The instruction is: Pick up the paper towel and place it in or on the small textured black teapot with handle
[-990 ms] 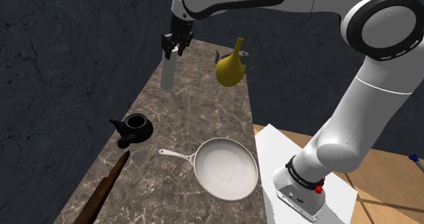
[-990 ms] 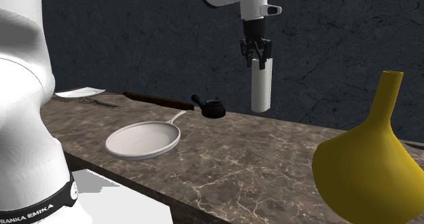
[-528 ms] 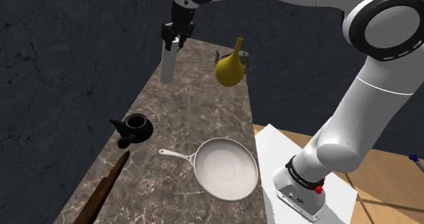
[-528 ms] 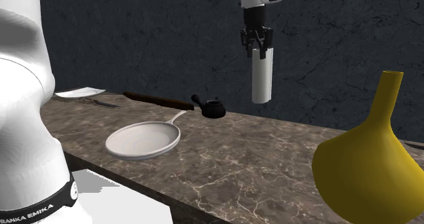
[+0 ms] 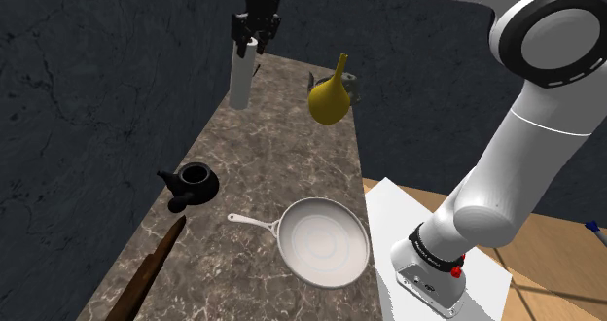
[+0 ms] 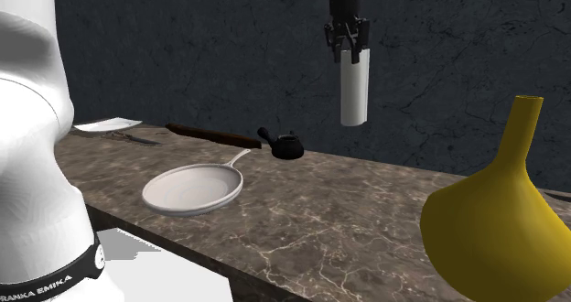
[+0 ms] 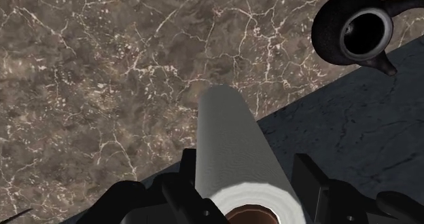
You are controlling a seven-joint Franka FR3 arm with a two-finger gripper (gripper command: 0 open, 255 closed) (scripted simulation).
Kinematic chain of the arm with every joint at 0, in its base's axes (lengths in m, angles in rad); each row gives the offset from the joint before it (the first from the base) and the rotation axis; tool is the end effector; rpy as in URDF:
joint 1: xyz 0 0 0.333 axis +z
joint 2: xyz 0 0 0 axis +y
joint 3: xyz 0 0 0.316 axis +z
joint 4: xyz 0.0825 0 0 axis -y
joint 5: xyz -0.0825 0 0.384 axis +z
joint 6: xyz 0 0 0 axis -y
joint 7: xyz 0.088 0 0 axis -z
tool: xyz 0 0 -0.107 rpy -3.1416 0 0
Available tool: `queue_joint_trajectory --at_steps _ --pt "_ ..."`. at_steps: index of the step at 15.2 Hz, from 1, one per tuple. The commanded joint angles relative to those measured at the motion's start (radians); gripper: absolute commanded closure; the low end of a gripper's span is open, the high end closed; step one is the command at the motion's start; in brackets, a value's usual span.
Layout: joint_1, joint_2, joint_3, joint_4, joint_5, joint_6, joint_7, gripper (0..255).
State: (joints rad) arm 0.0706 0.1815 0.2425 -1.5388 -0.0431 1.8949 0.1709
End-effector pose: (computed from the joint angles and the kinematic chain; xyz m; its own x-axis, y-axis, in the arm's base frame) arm 0.6082 0.1804 0.5662 0.9745 0.1390 0.1762 0.1467 -0.9887 -0.0311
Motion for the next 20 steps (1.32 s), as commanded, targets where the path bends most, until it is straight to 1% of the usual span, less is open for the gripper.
queue_joint_trajectory --at_steps 1,2,7,11,16,20 --pt "0.001 0.002 0.000 0.031 0.000 -0.029 0.000 255" --pt "0.001 0.002 0.000 0.038 0.000 -0.036 0.000 255" --pt "0.065 -0.015 0.040 0.066 -0.021 -0.083 0.105 255" --pt "0.120 -0.009 0.075 0.114 -0.044 -0.130 0.193 255" --pt "0.199 0.026 0.117 0.212 -0.083 -0.202 0.305 255" --pt "0.274 0.082 0.149 0.329 -0.126 -0.274 0.395 255"
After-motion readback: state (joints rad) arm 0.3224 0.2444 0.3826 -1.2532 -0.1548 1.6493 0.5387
